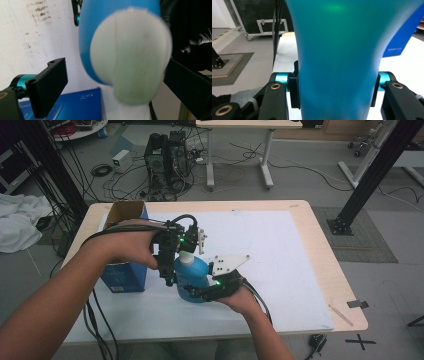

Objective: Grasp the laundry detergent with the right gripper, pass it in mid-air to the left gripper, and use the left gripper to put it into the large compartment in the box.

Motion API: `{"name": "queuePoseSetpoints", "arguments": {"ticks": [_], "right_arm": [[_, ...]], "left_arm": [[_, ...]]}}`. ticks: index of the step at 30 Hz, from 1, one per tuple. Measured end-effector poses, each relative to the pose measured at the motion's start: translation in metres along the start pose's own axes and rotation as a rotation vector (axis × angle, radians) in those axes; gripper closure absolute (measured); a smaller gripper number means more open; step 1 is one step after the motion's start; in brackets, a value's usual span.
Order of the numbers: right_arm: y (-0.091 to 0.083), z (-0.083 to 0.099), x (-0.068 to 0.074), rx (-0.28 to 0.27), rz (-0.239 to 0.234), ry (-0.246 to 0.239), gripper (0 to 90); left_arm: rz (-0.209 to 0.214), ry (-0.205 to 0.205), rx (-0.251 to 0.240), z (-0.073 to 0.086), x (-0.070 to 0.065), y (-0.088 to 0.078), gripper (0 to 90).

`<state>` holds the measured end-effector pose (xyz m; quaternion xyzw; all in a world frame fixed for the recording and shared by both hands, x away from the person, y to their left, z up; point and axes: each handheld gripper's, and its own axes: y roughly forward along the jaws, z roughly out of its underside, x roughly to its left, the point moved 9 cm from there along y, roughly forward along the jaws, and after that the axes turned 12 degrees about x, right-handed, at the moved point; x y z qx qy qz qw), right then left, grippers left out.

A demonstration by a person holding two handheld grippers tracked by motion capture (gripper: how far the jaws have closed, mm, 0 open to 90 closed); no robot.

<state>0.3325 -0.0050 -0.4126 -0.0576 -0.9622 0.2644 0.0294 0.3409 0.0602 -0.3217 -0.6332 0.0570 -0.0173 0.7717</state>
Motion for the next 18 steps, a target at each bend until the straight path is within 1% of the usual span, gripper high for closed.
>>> {"name": "queuePoseSetpoints", "arguments": {"ticks": [1, 2, 3, 4, 5, 6, 7, 8, 9, 10, 11, 12, 13, 14, 16, 18], "right_arm": [[0.002, -0.001, 0.0, 0.0, -0.001, -0.009, 46.0], [0.003, -0.003, -0.002, -0.005, 0.007, -0.031, 46.0], [0.003, -0.004, 0.001, -0.003, -0.011, -0.009, 46.0], [0.004, -0.005, 0.001, -0.003, -0.018, -0.008, 46.0], [0.006, -0.007, 0.0, -0.008, -0.006, -0.029, 46.0], [0.006, -0.008, 0.001, -0.004, -0.011, -0.029, 46.0], [0.007, -0.008, 0.004, 0.011, -0.026, -0.008, 46.0], [0.007, -0.009, 0.004, 0.002, -0.028, -0.016, 46.1], [0.008, -0.011, 0.004, -0.008, -0.023, -0.028, 46.0], [0.008, -0.012, 0.005, -0.012, -0.026, -0.026, 46.0], [0.009, -0.013, 0.005, -0.017, -0.023, -0.03, 46.0], [0.009, -0.014, 0.005, -0.016, -0.026, -0.031, 46.0], [0.009, -0.014, 0.005, -0.015, -0.03, -0.036, 46.0], [0.01, -0.015, 0.006, -0.015, -0.03, -0.037, 46.0], [0.011, -0.016, 0.006, -0.015, -0.032, -0.045, 46.0], [0.011, -0.016, 0.005, -0.016, -0.029, -0.048, 46.0]], "left_arm": [[-0.003, 0.0, 0.003, 0.0, -0.001, 0.0, 5.3], [-0.001, -0.005, 0.005, -0.001, -0.002, 0.0, 5.3], [-0.016, 0.01, 0.005, -0.002, 0.0, 0.0, 5.3], [-0.003, -0.004, 0.004, -0.002, -0.003, 0.0, 5.3], [-0.018, 0.011, 0.005, -0.003, -0.001, 0.0, 5.3], [-0.008, -0.005, 0.005, -0.004, -0.003, 0.0, 5.3], [-0.014, 0.008, 0.004, -0.005, -0.002, 0.0, 5.3], [-0.011, -0.002, 0.007, -0.005, -0.003, 0.0, 5.3], [-0.01, -0.001, 0.006, -0.005, -0.004, 0.0, 5.3], [-0.027, 0.017, 0.011, -0.006, -0.002, 0.0, 5.3], [-0.01, 0.002, 0.007, -0.006, -0.005, 0.001, 5.3], [-0.02, 0.015, 0.01, -0.006, -0.004, 0.001, 5.3], [-0.016, 0.011, 0.014, -0.006, -0.006, 0.001, 5.3], [-0.029, 0.024, 0.009, -0.007, -0.004, 0.001, 5.3], [-0.02, 0.009, 0.01, -0.006, -0.007, 0.002, 5.3], [-0.021, 0.013, 0.014, -0.006, -0.008, 0.002, 5.3]]}}
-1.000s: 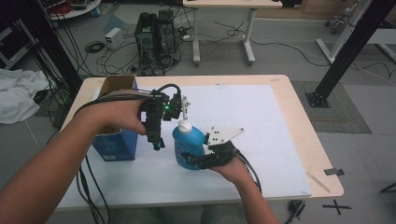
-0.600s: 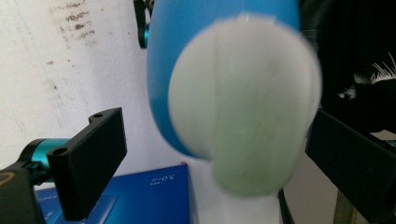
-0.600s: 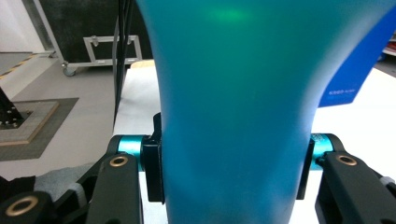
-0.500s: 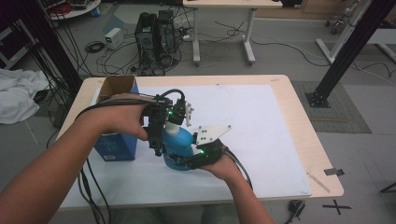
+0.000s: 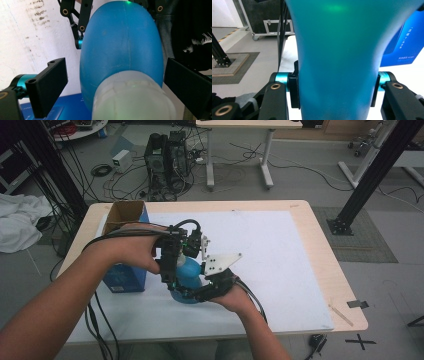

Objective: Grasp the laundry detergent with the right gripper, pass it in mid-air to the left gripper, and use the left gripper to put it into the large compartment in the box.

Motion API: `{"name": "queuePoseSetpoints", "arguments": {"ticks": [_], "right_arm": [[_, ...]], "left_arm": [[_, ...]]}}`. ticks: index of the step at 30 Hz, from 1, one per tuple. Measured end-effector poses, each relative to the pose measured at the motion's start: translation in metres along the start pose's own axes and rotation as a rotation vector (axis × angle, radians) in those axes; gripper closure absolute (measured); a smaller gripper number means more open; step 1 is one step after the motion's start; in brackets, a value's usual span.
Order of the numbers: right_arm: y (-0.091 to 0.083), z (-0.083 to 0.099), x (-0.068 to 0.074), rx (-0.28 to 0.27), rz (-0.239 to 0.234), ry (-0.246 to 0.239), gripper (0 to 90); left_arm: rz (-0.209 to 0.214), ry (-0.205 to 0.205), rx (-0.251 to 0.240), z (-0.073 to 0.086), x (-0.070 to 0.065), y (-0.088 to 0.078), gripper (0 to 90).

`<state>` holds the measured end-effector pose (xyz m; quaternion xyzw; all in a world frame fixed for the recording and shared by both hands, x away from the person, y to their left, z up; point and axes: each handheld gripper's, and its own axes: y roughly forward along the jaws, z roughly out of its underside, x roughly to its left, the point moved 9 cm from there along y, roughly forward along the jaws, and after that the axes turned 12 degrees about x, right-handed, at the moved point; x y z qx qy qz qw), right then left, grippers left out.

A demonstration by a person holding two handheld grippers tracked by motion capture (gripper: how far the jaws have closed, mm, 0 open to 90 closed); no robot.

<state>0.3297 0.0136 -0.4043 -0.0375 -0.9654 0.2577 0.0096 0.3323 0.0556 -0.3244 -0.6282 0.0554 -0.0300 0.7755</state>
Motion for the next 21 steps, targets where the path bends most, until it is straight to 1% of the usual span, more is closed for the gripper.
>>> {"name": "queuePoseSetpoints", "arguments": {"ticks": [1, 2, 3, 4, 5, 6, 7, 8, 9, 11, 13, 16, 18, 19, 20, 21], "right_arm": [[0.0003, -0.0003, 0.0008, 0.0, -0.001, 0.003, 46.0], [0.0006, -0.0009, 0.0006, 0.0, -0.001, -0.004, 46.0], [0.001, -0.0018, 0.001, -0.004, -0.003, -0.007, 46.0], [0.0014, -0.0024, 0.0016, -0.005, -0.004, -0.002, 46.0], [0.0024, -0.0038, 0.0002, -0.014, 0.007, -0.024, 46.0], [0.0029, -0.0051, -0.0003, -0.018, 0.009, -0.036, 46.0], [0.0033, -0.0068, -0.0011, -0.025, 0.011, -0.051, 46.1], [0.0037, -0.0079, -0.001, -0.029, 0.011, -0.053, 46.0], [0.003, -0.0049, 0.0047, 0.003, -0.015, -0.002, 46.1], [0.0038, -0.0058, 0.0048, -0.004, -0.015, -0.006, 46.0], [0.0039, -0.0057, 0.0048, -0.002, -0.013, -0.008, 46.0], [0.0038, -0.0051, 0.0048, 0.005, -0.013, -0.01, 46.0], [0.0038, -0.0054, 0.0048, 0.001, -0.013, -0.006, 46.1], [0.0038, -0.0054, 0.0047, 0.002, -0.012, -0.009, 46.1], [0.0039, -0.0057, 0.0047, -0.002, -0.012, -0.008, 46.0], [0.0039, -0.0057, 0.0048, -0.001, -0.013, -0.007, 46.1]], "left_arm": [[-0.011, 0.012, 0.003, 0.0, 0.0011, 0.0, 5.3], [-0.009, 0.012, -0.001, -0.0003, 0.0006, 0.0005, 5.3], [-0.008, 0.004, 0.003, 0.0, -0.0006, 0.0008, 5.3], [-0.015, 0.012, 0.004, -0.0004, -0.0002, 0.0009, 5.3], [-0.015, 0.011, 0.005, -0.0007, -0.0009, 0.001, 5.3], [-0.02, 0.018, 0.006, -0.0012, -0.0006, 0.0009, 5.3], [-0.022, 0.011, 0.003, -0.0017, -0.0012, 0.0012, 5.3], [-0.033, 0.02, 0.009, -0.0017, -0.0005, 0.0007, 5.3], [-0.035, 0.022, 0.007, -0.0019, -0.0007, 0.0003, 5.4], [-0.033, 0.024, 0.016, -0.001, -0.0018, 0.0001, 8.7], [-0.043, 0.026, 0.024, -0.0002, -0.0014, 0.0, 9.4], [-0.042, 0.028, 0.023, -0.0002, -0.0019, 0.0001, 10.0], [-0.04, 0.022, 0.023, -0.0005, -0.0024, 0.0009, 10.5], [-0.034, 0.032, 0.022, -0.001, -0.0022, 0.0012, 10.6], [-0.044, 0.031, 0.027, -0.001, -0.0016, 0.0011, 10.7], [-0.04, 0.031, 0.026, -0.0011, -0.0017, 0.0011, 11.7]]}}
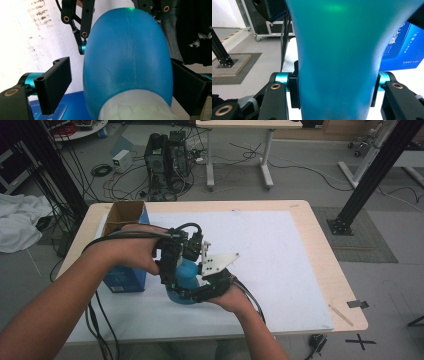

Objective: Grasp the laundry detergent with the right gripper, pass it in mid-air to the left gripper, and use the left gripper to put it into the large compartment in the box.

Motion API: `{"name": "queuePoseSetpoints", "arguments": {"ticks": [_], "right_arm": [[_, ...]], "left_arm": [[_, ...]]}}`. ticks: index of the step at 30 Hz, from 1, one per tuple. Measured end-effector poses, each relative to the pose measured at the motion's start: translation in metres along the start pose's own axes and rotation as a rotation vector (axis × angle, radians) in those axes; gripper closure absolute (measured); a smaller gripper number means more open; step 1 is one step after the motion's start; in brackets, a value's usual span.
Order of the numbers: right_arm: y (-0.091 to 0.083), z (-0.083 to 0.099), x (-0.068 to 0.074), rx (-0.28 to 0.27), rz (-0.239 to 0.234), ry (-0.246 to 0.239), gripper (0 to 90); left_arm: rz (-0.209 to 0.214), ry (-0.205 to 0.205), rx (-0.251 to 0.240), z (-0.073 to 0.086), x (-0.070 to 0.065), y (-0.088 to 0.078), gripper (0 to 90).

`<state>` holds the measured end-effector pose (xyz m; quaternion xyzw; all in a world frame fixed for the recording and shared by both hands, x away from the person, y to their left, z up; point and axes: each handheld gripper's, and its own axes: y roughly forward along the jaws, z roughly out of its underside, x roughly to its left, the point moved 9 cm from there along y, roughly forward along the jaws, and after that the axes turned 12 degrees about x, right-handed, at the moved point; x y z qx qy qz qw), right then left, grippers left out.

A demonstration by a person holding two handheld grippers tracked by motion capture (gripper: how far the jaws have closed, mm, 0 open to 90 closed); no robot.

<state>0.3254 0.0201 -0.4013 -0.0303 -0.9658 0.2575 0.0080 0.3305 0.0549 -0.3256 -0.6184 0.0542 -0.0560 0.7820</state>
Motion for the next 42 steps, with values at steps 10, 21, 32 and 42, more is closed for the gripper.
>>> {"name": "queuePoseSetpoints", "arguments": {"ticks": [10, 21, 32, 42], "right_arm": [[-0.0005, -0.0005, -0.0004, -0.002, 0.004, 0.008, 46.1], [0.0008, -0.0012, 0.0012, -0.003, -0.004, 0.007, 46.1], [0.0002, -0.0022, 0.0011, -0.007, 0.003, 0.014, 46.1], [0.0005, -0.0034, 0.0024, -0.013, -0.005, 0.014, 46.1]], "left_arm": [[-0.009, 0.01, -0.005, -0.0032, -0.0006, -0.0003, 14.7], [-0.01, 0.012, 0.005, -0.0018, -0.0011, 0.0004, 19.1], [-0.025, 0.018, 0.005, -0.001, -0.0025, -0.0011, 23.1], [-0.019, 0.024, 0.012, -0.0011, -0.0033, -0.0007, 29.5]]}}
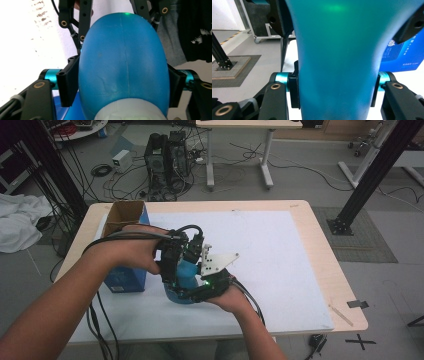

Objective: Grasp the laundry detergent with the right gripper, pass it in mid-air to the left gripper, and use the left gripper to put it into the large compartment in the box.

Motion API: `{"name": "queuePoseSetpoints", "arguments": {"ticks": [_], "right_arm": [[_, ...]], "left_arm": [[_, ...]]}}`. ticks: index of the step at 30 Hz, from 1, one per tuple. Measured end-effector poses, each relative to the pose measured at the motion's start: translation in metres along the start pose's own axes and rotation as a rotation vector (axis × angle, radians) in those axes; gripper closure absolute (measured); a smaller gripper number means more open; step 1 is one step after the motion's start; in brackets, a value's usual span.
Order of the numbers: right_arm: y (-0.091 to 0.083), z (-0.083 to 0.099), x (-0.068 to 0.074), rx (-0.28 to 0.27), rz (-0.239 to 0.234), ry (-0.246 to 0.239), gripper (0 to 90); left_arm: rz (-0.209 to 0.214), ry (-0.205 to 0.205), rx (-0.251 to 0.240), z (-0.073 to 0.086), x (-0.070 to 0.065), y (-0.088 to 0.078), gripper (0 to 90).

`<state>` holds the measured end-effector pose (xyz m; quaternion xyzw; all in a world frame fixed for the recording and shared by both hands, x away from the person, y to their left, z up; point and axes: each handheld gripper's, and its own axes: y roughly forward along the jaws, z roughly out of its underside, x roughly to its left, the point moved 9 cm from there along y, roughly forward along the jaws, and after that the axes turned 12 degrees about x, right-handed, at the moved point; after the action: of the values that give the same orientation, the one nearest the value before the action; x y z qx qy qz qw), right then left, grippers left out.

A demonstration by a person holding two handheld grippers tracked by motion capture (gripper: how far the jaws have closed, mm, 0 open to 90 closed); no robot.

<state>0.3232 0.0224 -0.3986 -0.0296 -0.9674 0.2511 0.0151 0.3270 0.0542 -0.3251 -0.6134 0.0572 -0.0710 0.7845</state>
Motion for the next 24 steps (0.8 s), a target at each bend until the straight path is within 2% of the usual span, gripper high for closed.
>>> {"name": "queuePoseSetpoints", "arguments": {"ticks": [4, 9, 17, 24], "right_arm": [[0.0007, 0.0002, 0.0001, 0.001, 0.002, -0.005, 46.1], [0.0016, -0.0005, 0.0003, -0.007, 0.0, -0.01, 46.1], [0.0029, -0.0015, 0.0026, 0.0, -0.01, -0.006, 46.2], [0.0017, -0.0039, 0.0041, 0.001, -0.01, -0.007, 45.1]], "left_arm": [[0.005, 0.001, 0.003, 0.0001, -0.0009, 0.0005, 30.7], [0.017, 0.009, 0.007, 0.0001, -0.003, 0.0011, 37.6], [0.029, -0.014, 0.011, 0.0025, -0.0046, 0.001, 39.0], [0.035, -0.016, 0.016, 0.0025, -0.0065, -0.0016, 39.4]]}}
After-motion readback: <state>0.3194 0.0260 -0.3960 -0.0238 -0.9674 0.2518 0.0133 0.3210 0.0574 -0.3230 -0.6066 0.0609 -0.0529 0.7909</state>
